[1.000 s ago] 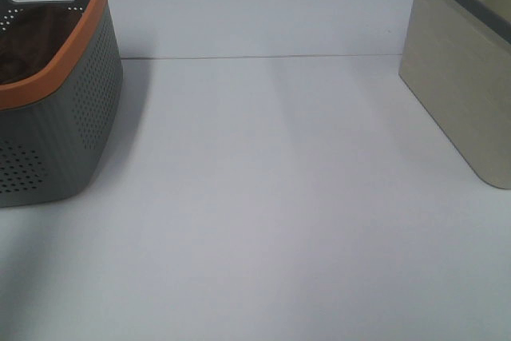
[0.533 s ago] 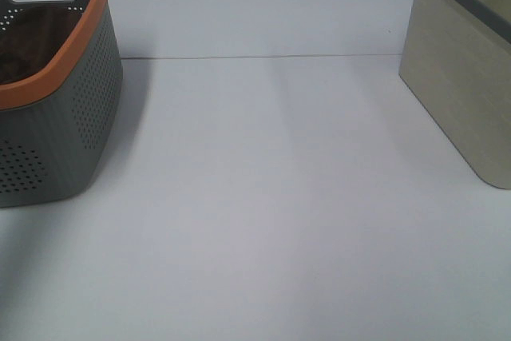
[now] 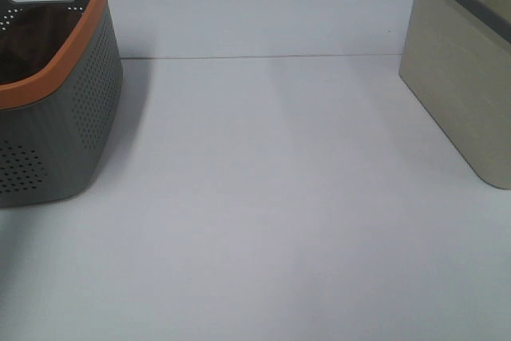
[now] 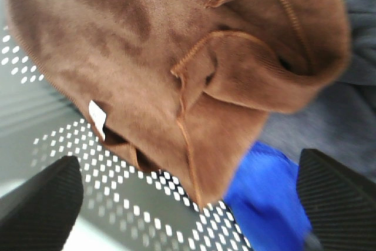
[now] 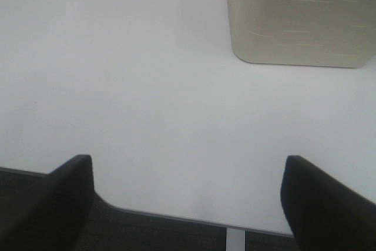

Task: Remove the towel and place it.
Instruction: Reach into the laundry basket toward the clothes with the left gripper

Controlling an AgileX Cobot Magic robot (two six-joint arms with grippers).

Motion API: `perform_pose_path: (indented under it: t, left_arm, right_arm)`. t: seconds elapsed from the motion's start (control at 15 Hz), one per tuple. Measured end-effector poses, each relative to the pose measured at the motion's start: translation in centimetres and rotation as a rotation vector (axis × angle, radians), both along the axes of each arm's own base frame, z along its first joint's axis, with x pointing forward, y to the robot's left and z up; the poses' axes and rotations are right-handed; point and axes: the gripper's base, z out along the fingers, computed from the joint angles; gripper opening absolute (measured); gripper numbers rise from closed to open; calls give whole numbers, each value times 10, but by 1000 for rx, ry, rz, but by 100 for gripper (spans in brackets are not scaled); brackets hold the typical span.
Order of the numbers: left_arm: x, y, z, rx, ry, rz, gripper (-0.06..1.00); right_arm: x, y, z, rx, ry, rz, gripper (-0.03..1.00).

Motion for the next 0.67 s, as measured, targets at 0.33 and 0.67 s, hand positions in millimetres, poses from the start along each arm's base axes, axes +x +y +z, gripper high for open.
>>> perform_pose_path:
  t: [0.33,0.67]
  left_arm:
    - [30,3,-53,22,-17,-43,83]
    - [45,0,-73,-2,-40,-42,51]
  right_arm:
    - [0,0,0,0,0,0,76]
    - [0,0,0,0,0,0,76]
